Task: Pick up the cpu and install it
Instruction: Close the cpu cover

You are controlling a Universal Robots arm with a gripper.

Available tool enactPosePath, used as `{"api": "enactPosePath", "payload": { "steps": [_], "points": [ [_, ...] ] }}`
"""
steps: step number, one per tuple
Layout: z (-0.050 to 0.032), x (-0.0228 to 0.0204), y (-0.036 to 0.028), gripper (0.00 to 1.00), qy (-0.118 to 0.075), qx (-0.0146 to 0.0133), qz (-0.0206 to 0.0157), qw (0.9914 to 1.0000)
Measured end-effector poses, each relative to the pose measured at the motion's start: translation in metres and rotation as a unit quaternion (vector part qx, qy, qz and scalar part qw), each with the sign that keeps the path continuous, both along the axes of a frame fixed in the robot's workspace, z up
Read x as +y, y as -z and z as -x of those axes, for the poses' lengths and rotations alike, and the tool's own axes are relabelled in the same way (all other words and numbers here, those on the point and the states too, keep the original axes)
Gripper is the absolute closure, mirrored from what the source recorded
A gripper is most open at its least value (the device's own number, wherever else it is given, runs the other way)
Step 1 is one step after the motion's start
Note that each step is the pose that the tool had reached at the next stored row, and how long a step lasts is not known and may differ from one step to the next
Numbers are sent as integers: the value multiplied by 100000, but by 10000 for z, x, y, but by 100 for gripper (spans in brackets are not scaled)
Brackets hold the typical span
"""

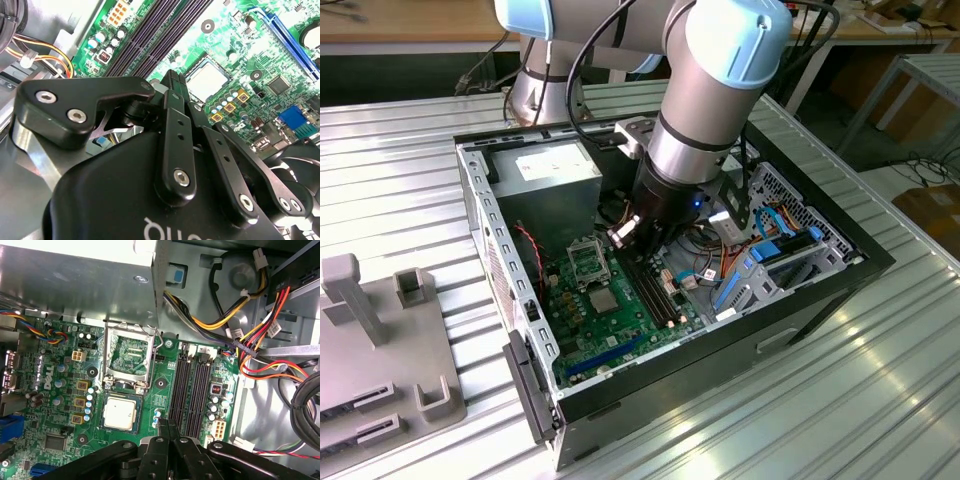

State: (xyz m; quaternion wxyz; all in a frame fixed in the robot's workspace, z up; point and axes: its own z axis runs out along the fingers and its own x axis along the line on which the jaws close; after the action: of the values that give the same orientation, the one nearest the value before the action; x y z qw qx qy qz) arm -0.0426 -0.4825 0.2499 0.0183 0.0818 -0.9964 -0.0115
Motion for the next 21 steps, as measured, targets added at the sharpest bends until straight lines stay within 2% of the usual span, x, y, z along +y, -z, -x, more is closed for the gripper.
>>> {"api": "enactPosePath", "payload": {
  "steps": [2,6,8,9,11,15,18,21],
  "points": [
    [-7,6,0,89,-21,0,-8,100000],
    [-31,67,0,89,-348,0,-1,99999],
    [-36,128,0,89,-434,0,2,99999],
    [-36,179,0,89,-451,0,-4,99999],
    [-36,253,1,89,-455,2,-2,99999],
    [-36,357,7,89,-553,-1,1,99998],
    [-37,370,19,89,-1723,-44,-6,99985],
    [-36,370,19,89,-2033,-43,-1,99979]
  ]
}}
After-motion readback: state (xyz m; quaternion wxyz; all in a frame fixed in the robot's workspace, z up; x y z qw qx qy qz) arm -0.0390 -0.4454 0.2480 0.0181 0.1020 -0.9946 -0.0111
